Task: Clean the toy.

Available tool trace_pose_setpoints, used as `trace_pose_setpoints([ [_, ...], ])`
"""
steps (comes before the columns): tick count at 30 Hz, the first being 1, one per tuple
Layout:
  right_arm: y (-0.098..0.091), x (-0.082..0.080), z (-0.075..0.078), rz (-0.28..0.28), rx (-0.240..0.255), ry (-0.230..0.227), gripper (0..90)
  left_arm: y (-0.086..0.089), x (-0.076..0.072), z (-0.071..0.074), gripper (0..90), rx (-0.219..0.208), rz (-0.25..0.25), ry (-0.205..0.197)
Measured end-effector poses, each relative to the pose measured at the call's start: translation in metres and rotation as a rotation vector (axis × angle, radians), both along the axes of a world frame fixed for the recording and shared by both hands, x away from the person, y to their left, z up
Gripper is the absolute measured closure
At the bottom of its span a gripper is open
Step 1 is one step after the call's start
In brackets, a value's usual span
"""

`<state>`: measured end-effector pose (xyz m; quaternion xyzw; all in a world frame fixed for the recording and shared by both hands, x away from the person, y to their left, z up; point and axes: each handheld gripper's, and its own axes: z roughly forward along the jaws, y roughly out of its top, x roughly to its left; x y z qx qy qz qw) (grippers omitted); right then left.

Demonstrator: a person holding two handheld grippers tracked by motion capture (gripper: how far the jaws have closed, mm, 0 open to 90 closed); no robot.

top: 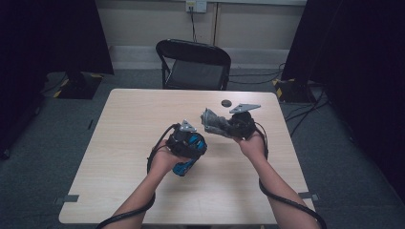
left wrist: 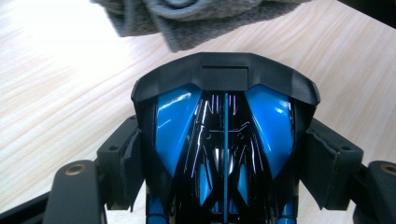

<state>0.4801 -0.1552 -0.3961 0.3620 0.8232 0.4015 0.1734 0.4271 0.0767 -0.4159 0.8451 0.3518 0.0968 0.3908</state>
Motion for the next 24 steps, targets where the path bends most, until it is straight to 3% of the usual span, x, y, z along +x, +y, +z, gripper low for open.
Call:
trace_pose_setpoints([
  [11,0.020,0.001,-0.002,0.039,0.009,0.017,75.1,-0.012,-0.001,0.001,25.7,-0.001,-0.028,-0.005],
  [24,0.036,-0.014,-0.004,0.137,0.021,0.024,75.0,-0.001,0.009,-0.003,25.7,0.021,0.038,0.005],
])
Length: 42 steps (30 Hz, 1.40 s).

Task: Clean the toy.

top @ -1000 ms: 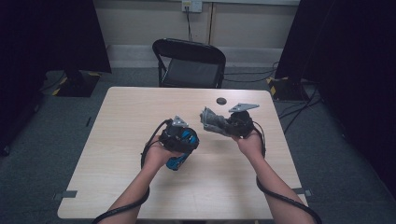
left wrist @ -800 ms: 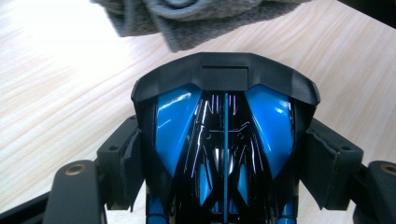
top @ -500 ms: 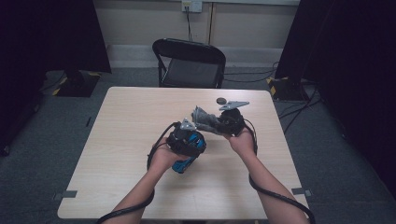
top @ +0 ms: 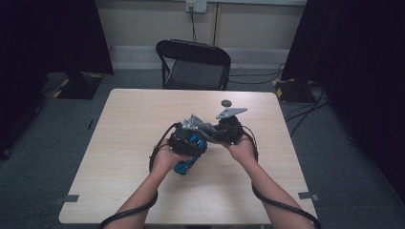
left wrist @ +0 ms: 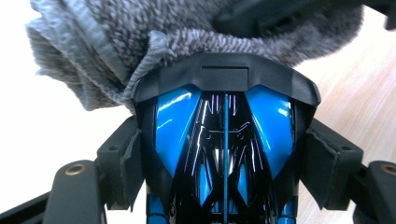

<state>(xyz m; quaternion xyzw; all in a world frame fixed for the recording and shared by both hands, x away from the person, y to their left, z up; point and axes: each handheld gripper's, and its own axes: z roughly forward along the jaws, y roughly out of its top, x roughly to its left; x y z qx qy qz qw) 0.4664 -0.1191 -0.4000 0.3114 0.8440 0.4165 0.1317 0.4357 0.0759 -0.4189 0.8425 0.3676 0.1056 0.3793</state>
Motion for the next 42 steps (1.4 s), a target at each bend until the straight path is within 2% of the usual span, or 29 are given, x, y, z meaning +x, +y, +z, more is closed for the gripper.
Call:
trace_pose_setpoints([
  [28,-0.011,-0.014,-0.008,0.048,0.050,0.025,74.9,0.016,0.012,-0.002,25.7,0.019,0.069,0.009],
  [33,-0.013,-0.018,-0.011,0.064,0.052,0.029,74.9,0.022,0.014,-0.001,25.7,0.035,0.083,0.005],
  [42,-0.013,-0.020,-0.013,0.079,0.047,0.036,74.9,0.031,0.017,-0.002,25.7,0.019,0.110,0.017],
])
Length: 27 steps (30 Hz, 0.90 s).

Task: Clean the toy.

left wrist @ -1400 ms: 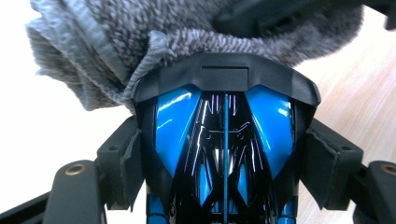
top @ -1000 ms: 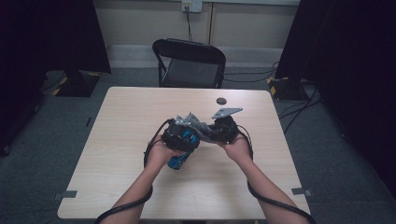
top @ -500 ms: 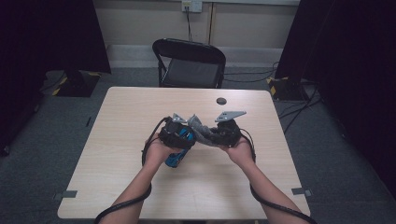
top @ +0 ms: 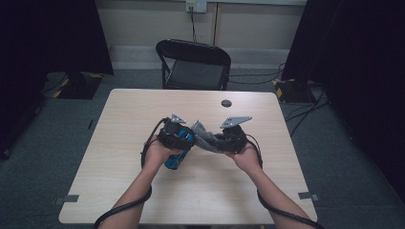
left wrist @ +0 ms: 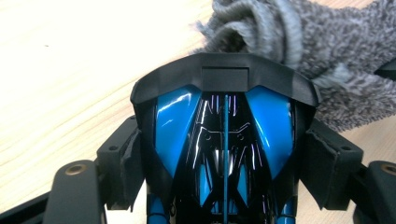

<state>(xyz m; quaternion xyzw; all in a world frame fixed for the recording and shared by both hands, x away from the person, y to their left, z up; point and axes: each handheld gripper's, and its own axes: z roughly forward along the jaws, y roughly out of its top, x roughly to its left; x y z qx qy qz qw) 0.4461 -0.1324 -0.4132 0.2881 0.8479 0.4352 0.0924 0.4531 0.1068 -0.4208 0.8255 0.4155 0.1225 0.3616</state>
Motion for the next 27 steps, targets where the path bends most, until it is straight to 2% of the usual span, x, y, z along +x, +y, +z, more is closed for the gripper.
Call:
trace_pose_setpoints([
  [8,-0.006,-0.003,-0.003,0.015,-0.004,0.011,74.8,0.009,0.003,0.006,25.7,-0.013,0.027,-0.012],
  [15,-0.015,-0.009,-0.005,0.023,-0.011,0.010,74.7,0.015,0.005,0.007,25.7,-0.006,0.039,-0.015],
  [20,-0.026,-0.008,-0.008,-0.015,-0.017,0.014,74.7,0.013,0.003,0.009,25.7,-0.015,0.027,-0.011],
  [27,-0.041,0.003,-0.007,-0.091,-0.017,0.009,74.8,0.005,-0.003,0.011,25.7,-0.025,-0.011,-0.016],
])
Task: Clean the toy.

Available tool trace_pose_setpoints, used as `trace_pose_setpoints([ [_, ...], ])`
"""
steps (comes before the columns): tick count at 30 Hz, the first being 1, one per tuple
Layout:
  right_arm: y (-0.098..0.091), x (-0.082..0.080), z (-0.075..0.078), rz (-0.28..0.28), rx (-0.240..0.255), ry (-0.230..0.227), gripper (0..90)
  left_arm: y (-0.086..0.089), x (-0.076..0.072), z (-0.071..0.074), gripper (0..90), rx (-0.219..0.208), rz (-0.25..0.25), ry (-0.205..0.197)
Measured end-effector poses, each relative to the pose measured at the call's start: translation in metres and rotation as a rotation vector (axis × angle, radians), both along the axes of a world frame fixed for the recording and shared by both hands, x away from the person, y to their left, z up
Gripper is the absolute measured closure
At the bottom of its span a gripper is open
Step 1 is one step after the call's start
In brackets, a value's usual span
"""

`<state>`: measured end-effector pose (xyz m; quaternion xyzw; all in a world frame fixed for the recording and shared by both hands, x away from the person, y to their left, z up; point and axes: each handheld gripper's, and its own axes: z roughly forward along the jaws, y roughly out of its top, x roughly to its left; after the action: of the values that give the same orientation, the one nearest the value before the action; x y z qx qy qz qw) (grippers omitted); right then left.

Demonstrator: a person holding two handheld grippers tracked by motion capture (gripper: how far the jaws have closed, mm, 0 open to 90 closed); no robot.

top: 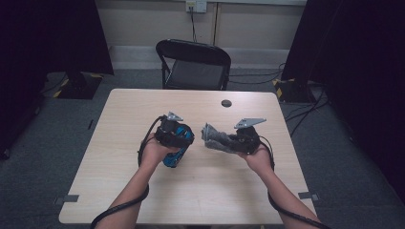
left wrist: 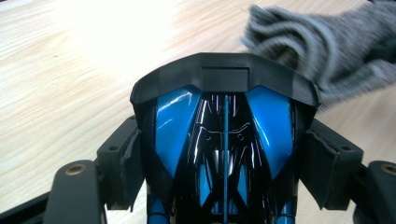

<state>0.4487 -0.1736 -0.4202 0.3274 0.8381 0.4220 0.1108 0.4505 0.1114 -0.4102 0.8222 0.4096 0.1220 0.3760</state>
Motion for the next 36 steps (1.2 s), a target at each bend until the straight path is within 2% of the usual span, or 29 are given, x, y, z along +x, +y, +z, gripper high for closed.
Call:
trace_pose_setpoints([
  [6,-0.009,0.011,0.004,-0.070,-0.008,-0.008,74.7,-0.010,-0.008,0.003,25.7,0.002,-0.040,-0.014],
  [11,-0.006,0.017,0.012,-0.091,-0.008,-0.021,74.7,-0.019,-0.013,0.002,25.7,-0.003,-0.069,-0.014],
  [17,0.010,0.021,0.022,-0.075,-0.017,-0.044,74.7,-0.029,-0.017,-0.001,25.7,-0.008,-0.095,-0.014],
  [21,0.019,0.025,0.026,-0.064,-0.019,-0.047,74.7,-0.035,-0.020,-0.003,25.7,0.005,-0.116,-0.012],
  [27,0.033,0.029,0.029,-0.054,-0.025,-0.046,74.7,-0.043,-0.023,-0.004,25.7,-0.007,-0.142,-0.007],
  [36,0.052,0.020,0.030,0.029,-0.020,-0.043,74.7,-0.043,-0.016,-0.004,25.7,0.005,-0.116,-0.003],
])
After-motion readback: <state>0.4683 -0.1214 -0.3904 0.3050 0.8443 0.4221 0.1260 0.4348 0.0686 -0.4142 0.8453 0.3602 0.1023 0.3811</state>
